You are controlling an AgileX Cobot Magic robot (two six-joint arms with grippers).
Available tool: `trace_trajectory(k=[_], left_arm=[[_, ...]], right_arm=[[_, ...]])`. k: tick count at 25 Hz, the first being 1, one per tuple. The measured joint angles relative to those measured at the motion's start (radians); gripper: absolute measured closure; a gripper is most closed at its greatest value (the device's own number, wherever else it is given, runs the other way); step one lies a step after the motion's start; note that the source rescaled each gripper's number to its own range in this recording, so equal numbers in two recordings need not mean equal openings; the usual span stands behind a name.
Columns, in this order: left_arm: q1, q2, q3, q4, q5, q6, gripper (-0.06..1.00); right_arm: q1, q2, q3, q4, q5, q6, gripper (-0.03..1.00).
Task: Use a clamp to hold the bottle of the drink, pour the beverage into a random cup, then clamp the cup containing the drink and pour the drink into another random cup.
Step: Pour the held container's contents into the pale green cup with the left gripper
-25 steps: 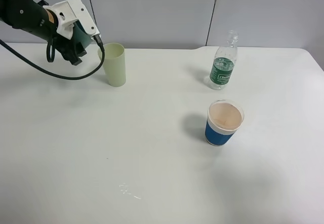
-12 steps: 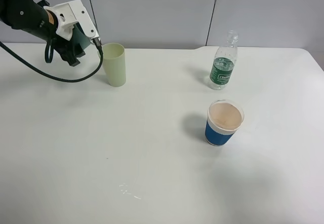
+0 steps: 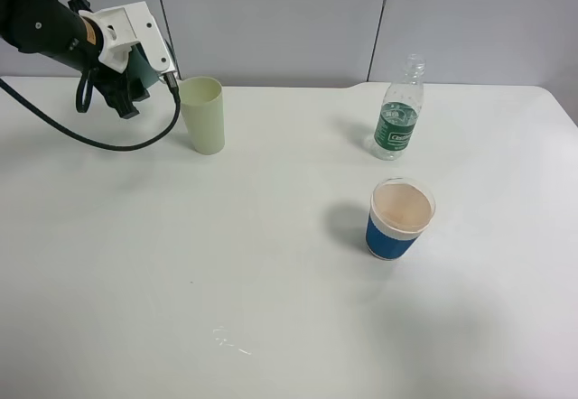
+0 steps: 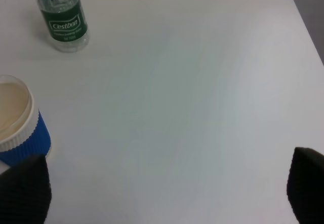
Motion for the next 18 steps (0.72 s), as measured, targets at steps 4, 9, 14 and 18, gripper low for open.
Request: trace_trajectory(k=[4,9,14,18], left_arm=[[-0.009,0.000,0.000,0.025,0.000,-0.030,0.94],[-0.022,0.000,0.000,0.060,0.005,-0.070,0.94],[-0.038,0.000,0.000,0.085,0.007,-0.095,0.94],[-0.040,0.000,0.000,0.102,0.007,-0.115,0.94]], right_arm=[[0.000,0.000,0.000,0.000,0.000,0.000,0.12],[0.000,0.000,0.000,0.000,0.000,0.000,0.12],[0.000,0.000,0.000,0.000,0.000,0.000,0.12],[0.000,0.000,0.000,0.000,0.000,0.000,0.12]])
